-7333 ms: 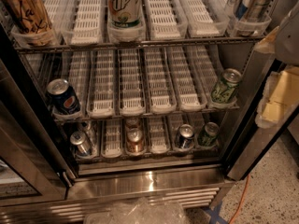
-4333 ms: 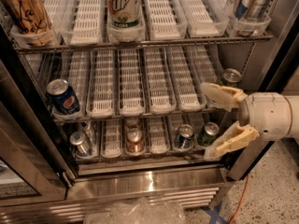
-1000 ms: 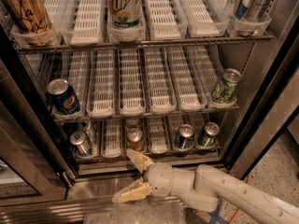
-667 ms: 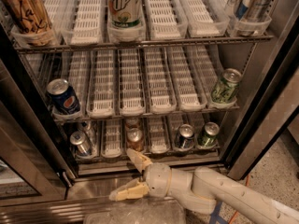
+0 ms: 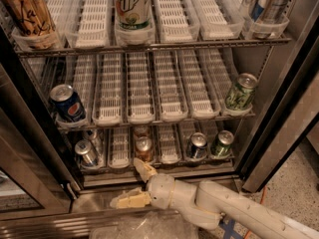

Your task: Pick redbull can from bottom shelf of fridge

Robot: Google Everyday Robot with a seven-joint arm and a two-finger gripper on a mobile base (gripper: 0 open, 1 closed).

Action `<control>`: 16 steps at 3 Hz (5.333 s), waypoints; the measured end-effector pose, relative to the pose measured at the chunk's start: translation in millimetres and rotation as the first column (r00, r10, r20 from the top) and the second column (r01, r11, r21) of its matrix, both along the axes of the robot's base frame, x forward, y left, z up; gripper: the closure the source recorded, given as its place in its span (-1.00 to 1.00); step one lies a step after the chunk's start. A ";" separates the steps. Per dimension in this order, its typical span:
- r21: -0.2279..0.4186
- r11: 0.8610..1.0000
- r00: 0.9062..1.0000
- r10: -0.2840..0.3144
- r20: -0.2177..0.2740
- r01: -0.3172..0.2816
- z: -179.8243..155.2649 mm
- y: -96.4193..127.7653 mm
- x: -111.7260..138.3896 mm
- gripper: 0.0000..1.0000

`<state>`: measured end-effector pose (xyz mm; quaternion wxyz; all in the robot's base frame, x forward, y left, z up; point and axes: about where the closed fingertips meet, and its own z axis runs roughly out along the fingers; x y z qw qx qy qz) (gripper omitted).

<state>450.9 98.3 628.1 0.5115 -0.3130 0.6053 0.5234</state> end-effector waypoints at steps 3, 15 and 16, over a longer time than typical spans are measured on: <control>-0.017 0.999 0.999 -0.032 0.005 0.033 8.7 77.8 35.8 -1.00; -0.328 0.920 0.968 -0.158 0.194 0.216 -19.5 148.0 77.2 -1.00; -0.327 0.920 0.968 -0.159 0.194 0.217 -19.5 148.3 77.3 -1.00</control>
Offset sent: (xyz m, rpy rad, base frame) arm 0.0531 0.1170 0.0220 0.0690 -0.0183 -0.0723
